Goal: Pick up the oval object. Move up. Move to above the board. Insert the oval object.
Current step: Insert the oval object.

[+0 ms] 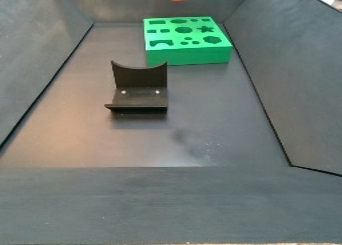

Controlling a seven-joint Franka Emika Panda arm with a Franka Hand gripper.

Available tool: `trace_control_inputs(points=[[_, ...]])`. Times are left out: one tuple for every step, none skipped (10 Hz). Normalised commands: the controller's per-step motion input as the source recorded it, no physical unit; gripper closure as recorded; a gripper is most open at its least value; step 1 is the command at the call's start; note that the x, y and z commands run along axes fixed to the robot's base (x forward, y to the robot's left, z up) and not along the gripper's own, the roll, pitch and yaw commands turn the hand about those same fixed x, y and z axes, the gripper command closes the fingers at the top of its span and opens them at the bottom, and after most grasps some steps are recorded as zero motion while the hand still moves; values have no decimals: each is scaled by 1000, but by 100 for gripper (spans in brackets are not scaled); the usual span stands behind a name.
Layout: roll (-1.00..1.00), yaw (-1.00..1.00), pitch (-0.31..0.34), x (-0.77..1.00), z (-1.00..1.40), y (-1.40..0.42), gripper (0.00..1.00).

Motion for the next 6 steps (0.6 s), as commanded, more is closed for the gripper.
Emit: trace_control_inputs(points=[[137,0,37,126,-260,-154,100],[143,0,0,114,-409,-200,100],[129,0,0,131,-406,-183,100],[144,0,0,126,-394,-166,100],[144,0,0,106,-403,-134,100],[129,0,0,57,-386,-60,100]])
